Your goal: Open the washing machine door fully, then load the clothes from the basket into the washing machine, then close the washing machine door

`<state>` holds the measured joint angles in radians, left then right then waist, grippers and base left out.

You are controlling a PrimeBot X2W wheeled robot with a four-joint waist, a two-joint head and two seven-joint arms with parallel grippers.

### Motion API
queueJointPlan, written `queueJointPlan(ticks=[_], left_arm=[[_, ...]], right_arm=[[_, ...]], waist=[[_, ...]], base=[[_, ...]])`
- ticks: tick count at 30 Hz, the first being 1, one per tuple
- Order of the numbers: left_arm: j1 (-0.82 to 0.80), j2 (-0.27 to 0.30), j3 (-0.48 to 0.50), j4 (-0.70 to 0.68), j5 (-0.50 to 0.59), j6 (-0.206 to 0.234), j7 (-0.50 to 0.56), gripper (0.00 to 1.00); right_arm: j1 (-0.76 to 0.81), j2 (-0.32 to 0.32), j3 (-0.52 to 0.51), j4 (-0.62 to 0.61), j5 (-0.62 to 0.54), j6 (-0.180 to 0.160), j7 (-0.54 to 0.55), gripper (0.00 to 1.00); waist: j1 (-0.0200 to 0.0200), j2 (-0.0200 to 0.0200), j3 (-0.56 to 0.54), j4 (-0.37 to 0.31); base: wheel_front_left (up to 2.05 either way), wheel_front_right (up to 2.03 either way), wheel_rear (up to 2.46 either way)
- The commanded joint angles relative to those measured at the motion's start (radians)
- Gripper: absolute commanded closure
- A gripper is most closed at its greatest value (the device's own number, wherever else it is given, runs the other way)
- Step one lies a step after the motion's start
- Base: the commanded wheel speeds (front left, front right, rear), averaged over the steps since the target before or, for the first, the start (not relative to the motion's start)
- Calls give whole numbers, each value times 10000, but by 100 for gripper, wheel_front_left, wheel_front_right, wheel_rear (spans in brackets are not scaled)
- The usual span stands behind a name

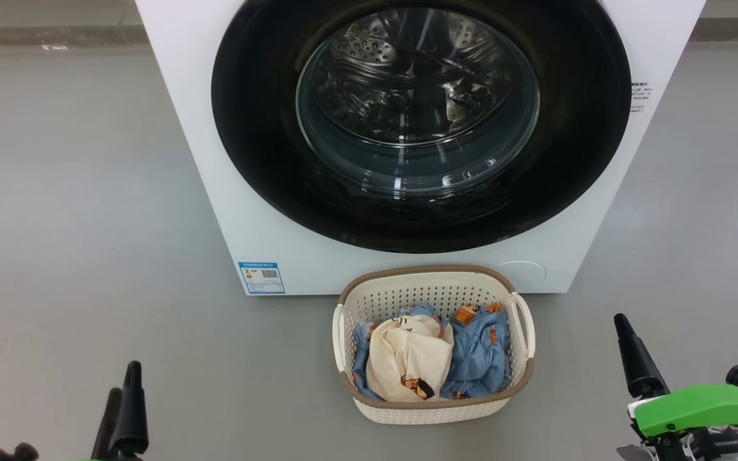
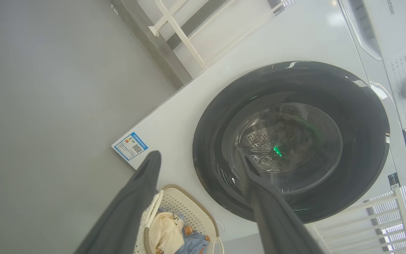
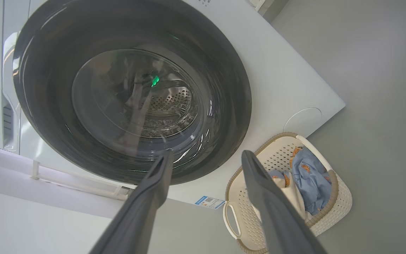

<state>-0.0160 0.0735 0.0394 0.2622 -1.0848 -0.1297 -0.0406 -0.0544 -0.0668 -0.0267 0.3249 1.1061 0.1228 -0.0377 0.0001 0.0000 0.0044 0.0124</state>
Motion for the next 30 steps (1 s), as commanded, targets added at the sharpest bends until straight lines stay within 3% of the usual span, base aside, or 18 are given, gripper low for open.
queueJointPlan(ticks=[1,30], left_arm=[[-360,189,129,-362,338,-4,-118,0],[-348,408,112,-634,3503,-6,-940,0]], right_arm=[[-584,-192,170,-209,-346,43,-126,0],[-931,-416,696,-190,-3428,57,-956,0]], waist=[[-1,0,5,-4],[-1,0,-27,17]], base=[[0,0,0],[0,0,0]])
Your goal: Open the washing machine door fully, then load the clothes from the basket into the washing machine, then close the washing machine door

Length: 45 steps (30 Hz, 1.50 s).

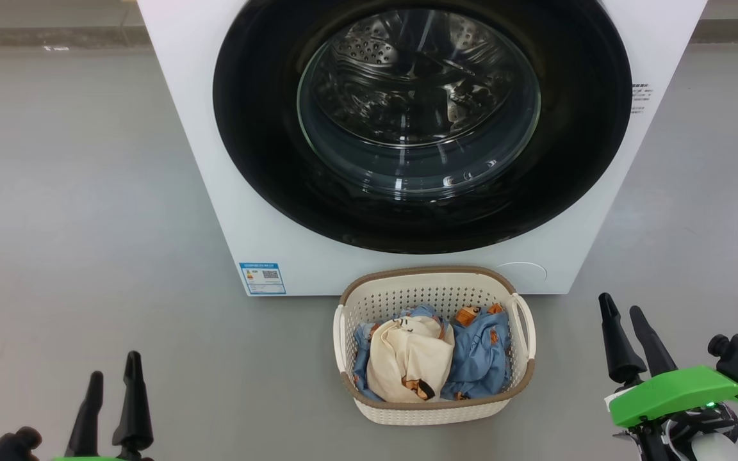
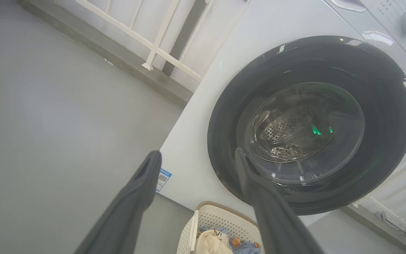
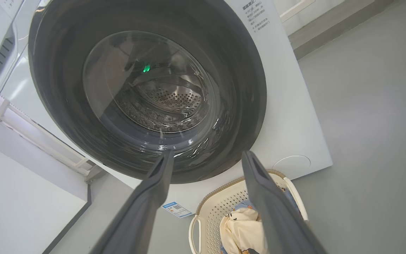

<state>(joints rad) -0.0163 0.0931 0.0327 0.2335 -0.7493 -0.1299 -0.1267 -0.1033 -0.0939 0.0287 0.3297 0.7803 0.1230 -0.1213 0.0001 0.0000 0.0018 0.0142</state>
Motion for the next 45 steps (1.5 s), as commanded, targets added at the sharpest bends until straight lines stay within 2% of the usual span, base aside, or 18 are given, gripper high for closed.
queueJointPlan(ticks=[1,30,42,45], left_arm=[[-344,222,176,-359,254,-5,-108,0],[-450,563,85,-558,3325,-7,-959,0],[-509,724,146,-515,4676,-8,-1342,0],[-499,730,161,-511,4689,-8,-1351,0]], right_arm=[[-458,-153,169,-236,-284,55,-150,0],[-758,-351,483,-335,-3380,70,-1009,0],[-694,-371,278,-454,-4803,77,-1396,0],[-652,-351,229,-476,-4853,77,-1405,0]], waist=[[0,0,2,-2],[0,0,36,10],[-1,0,20,-58],[-1,0,19,-81]], base=[[0,0,0],[0,0,0],[0,0,0],[0,0,0]])
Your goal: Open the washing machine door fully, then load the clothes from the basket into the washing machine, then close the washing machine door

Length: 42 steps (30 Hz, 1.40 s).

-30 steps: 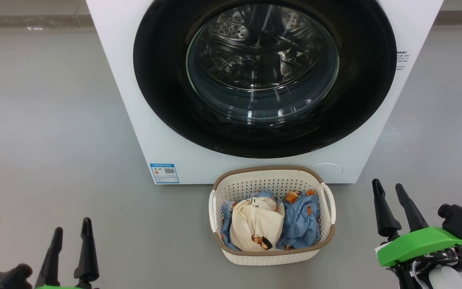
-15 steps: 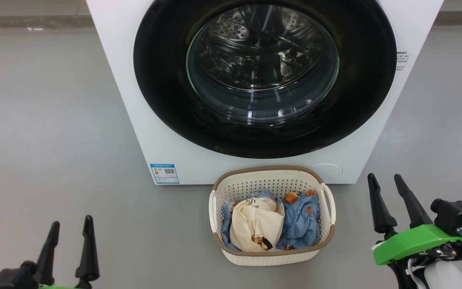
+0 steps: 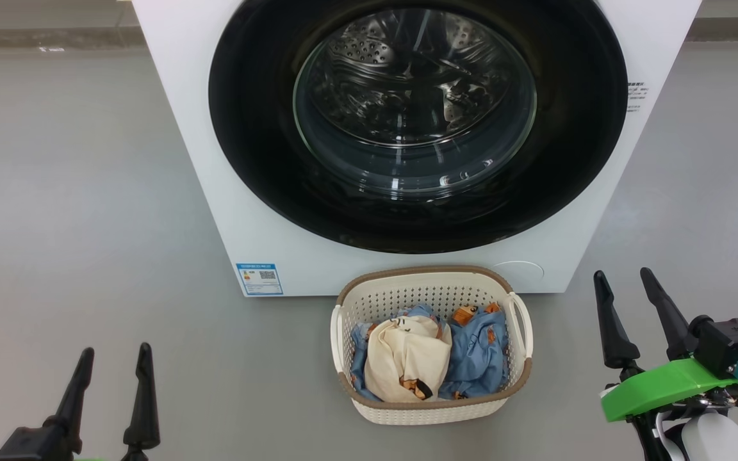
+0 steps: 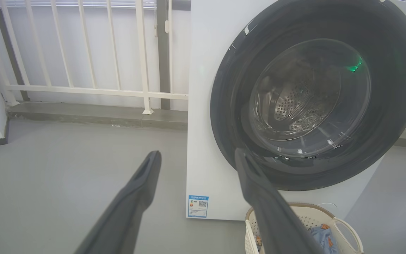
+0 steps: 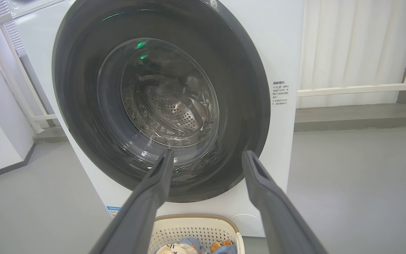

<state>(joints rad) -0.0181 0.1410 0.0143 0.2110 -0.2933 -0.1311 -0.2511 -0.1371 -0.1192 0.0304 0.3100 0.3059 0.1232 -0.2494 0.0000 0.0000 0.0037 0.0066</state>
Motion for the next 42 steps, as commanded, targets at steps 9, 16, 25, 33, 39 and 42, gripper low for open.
queueJointPlan(ticks=[9,16,25,33,39,42], left_arm=[[-481,255,440,-207,-126,4,-107,0],[-520,226,641,19,-320,4,-107,0],[-578,322,489,-58,-429,4,-107,0],[-534,381,473,-74,-92,12,-107,0],[-531,310,647,-94,268,114,-107,0],[-512,281,696,-97,387,108,-107,0]], right_arm=[[-122,29,-43,-328,-181,75,-124,0],[11,116,-151,-372,-235,75,-124,0],[-20,143,-184,-373,-299,75,-124,0],[-27,136,-177,-379,-306,75,-124,0],[-38,137,-118,-372,-297,75,-124,0],[-41,140,-84,-370,-280,75,-124,0]], waist=[[0,0,20,-98],[0,0,51,-148],[0,0,69,-162],[0,0,46,-135],[0,0,11,-162],[0,0,8,-178]], base=[[0,0,0],[0,0,0],[0,0,0],[0,0,0],[15,15,-30],[49,49,-98]])
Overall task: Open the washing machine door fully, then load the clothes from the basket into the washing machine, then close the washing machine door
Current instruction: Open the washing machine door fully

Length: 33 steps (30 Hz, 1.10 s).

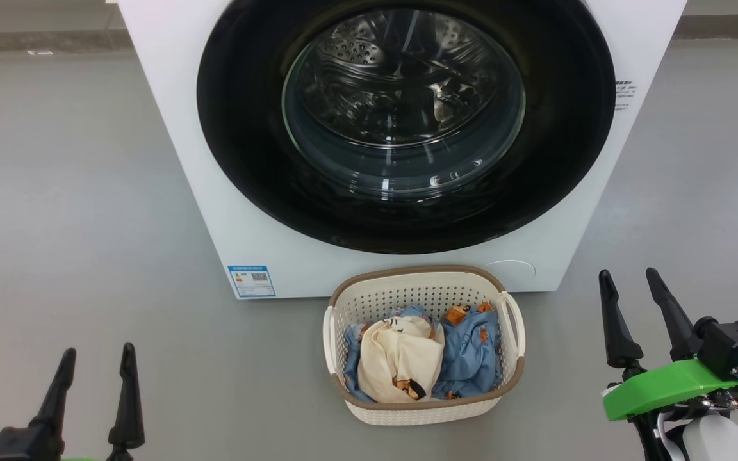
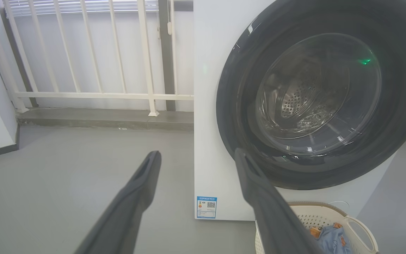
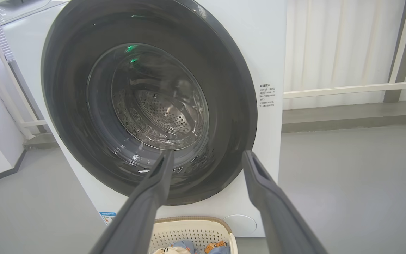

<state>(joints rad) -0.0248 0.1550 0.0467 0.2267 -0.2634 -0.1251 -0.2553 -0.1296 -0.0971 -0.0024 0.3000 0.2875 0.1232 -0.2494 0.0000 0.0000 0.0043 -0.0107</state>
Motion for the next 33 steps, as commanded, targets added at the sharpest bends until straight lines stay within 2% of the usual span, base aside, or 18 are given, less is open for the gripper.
queueJointPlan(ticks=[1,8,28,33], left_arm=[[-445,141,372,-254,88,49,-65,0],[-458,111,398,-187,233,29,-65,0],[-608,103,357,-92,210,-24,-65,0],[-657,23,392,-160,-255,-41,-65,0]], right_arm=[[-115,-80,244,-270,-96,75,-124,0],[-84,-63,246,-299,-99,75,-124,0],[-176,-27,225,-389,-128,75,-124,0],[-207,-15,224,-367,-135,75,-124,0]], waist=[[0,0,2,-4],[0,0,33,-39],[0,0,299,-29],[0,0,320,-10]], base=[[57,57,-114],[89,89,-177],[123,123,-246],[109,109,-218]])
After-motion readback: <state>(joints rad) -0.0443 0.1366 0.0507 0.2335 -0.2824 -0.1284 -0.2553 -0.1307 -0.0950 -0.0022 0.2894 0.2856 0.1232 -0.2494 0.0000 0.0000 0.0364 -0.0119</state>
